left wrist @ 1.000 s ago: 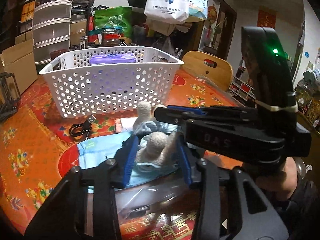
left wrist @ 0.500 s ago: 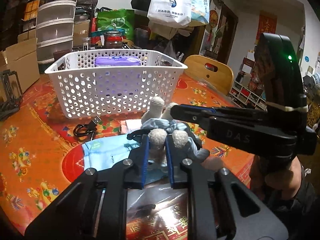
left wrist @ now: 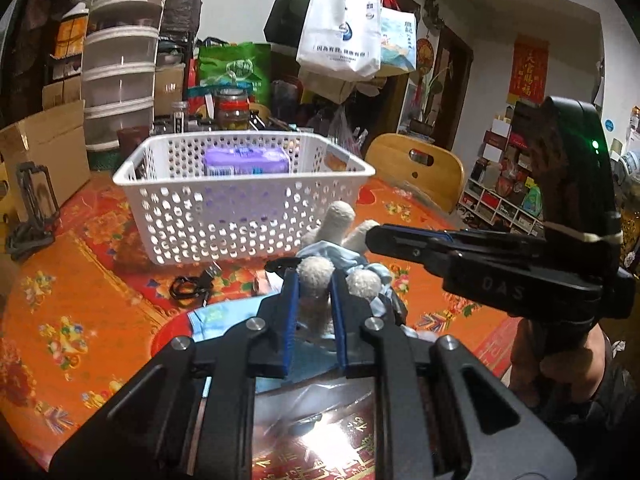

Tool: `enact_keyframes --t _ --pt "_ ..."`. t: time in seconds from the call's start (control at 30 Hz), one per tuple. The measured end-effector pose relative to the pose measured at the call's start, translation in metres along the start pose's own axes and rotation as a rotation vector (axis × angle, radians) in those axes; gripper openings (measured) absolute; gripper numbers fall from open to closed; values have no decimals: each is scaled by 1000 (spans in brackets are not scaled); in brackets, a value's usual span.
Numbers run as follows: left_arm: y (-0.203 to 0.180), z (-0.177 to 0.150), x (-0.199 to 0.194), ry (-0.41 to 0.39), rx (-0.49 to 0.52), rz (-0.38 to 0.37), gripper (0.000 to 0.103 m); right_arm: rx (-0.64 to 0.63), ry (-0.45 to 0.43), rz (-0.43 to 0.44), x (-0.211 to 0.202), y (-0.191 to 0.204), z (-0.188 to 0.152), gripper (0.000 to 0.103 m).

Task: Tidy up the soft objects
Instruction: 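Lift the plush toy with the right tool and carry it over the basket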

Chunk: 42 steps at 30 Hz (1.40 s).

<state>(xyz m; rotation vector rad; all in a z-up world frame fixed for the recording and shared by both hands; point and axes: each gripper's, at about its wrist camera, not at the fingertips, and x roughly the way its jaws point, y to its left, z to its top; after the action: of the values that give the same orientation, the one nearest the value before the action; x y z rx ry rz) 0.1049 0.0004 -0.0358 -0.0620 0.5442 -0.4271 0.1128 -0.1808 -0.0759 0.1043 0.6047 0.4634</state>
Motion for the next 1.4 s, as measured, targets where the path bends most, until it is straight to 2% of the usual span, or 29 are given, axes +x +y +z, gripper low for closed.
enact_keyframes --t 0.2,0.4,0.57,0.7,0.93,1.07,1.23,1.3,1.37,1.4 --pt "3 23 -17 -44 16 10 14 -27 -28 4 -15 13 12 9" --pt "9 62 -18 -70 27 5 14 -59 -58 -8 -24 23 35 7" --pt "21 106 -7 -93 28 14 14 -78 -95 -3 -30 26 73 6" --pt "34 140 8 -79 7 1 14 -79 -99 -13 -23 21 103 6" --pt "42 187 30 -85 7 45 14 -57 -66 2 -8 13 105 6" --pt "40 198 30 -101 4 36 14 -47 -40 7 2 7 102 6" --pt "31 192 22 -109 25 26 14 -52 -47 31 -1 9 95 6" --pt "29 187 17 -117 24 19 14 -46 -44 31 -3 8 92 9" --pt "28 184 13 -121 25 11 14 -32 -35 46 -3 3 87 19" --pt "27 180 11 -122 29 7 14 -31 -30 46 -3 2 84 21"
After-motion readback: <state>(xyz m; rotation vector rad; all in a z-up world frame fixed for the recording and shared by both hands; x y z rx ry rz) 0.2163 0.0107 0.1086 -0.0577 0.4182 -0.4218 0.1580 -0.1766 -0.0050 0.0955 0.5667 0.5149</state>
